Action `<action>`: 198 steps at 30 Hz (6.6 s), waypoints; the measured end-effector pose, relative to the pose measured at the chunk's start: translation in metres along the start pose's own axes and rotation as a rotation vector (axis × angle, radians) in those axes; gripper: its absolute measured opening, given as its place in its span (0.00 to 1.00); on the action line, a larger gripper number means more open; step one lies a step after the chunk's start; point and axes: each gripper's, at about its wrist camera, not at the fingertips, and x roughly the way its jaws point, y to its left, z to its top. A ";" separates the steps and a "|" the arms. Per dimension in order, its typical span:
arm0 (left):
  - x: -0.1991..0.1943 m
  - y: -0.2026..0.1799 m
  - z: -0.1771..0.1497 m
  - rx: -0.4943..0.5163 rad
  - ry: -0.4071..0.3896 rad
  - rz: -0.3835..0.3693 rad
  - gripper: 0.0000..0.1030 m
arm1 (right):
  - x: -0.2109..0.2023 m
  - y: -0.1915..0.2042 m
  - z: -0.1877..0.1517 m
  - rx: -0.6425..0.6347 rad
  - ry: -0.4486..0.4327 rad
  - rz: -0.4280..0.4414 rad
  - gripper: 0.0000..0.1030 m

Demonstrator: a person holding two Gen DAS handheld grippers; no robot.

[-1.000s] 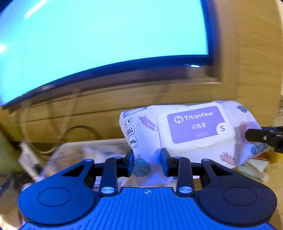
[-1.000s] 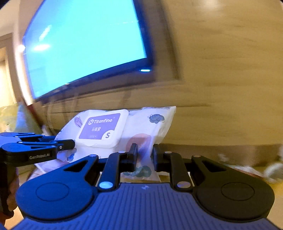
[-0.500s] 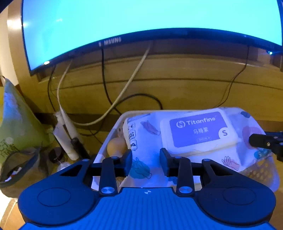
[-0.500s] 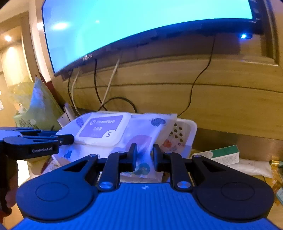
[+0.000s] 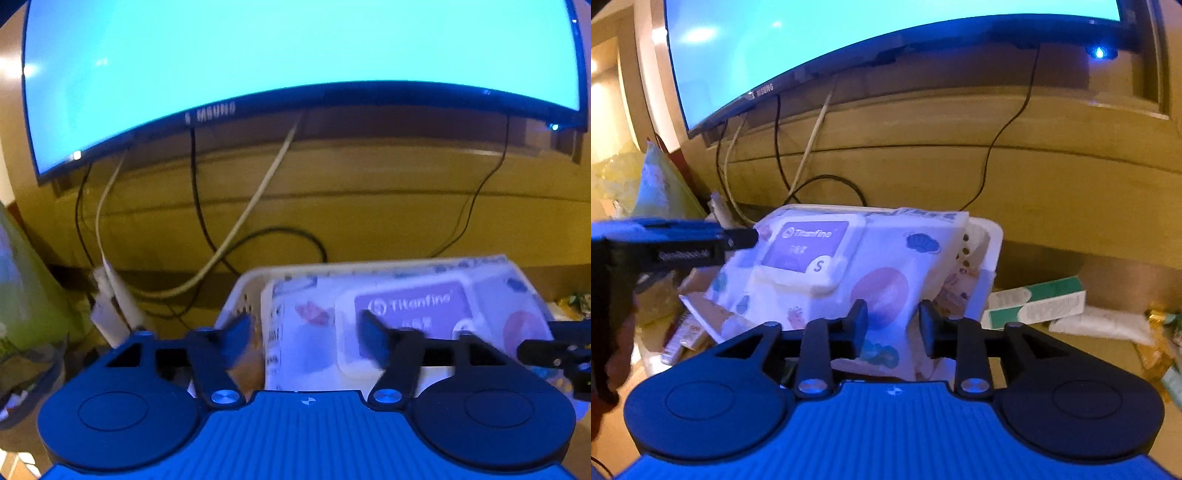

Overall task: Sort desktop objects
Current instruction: 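Lift the wipes pack with both tools and carry it over the basket, then open both tools to release the wipes pack into the basket, then move both open tools back from the basket toward the desk, then grasp the brown snack bar wrapper with the right tool, then reach the left tool toward the white paper strip while the right tool holds the snack bar, then grasp the white tissue with the left tool while the right tool holds the snack bar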

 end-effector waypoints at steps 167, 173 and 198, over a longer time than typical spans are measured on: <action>0.049 -0.384 -0.113 0.216 0.347 -0.387 1.00 | -0.059 -0.291 -0.141 0.037 0.209 -0.207 0.54; 0.049 -0.380 -0.112 0.195 0.346 -0.378 1.00 | -0.066 -0.296 -0.142 0.003 0.213 -0.208 0.43; 0.068 -0.483 -0.119 0.272 0.266 -0.463 0.86 | -0.136 -0.339 -0.137 0.155 0.044 -0.310 0.42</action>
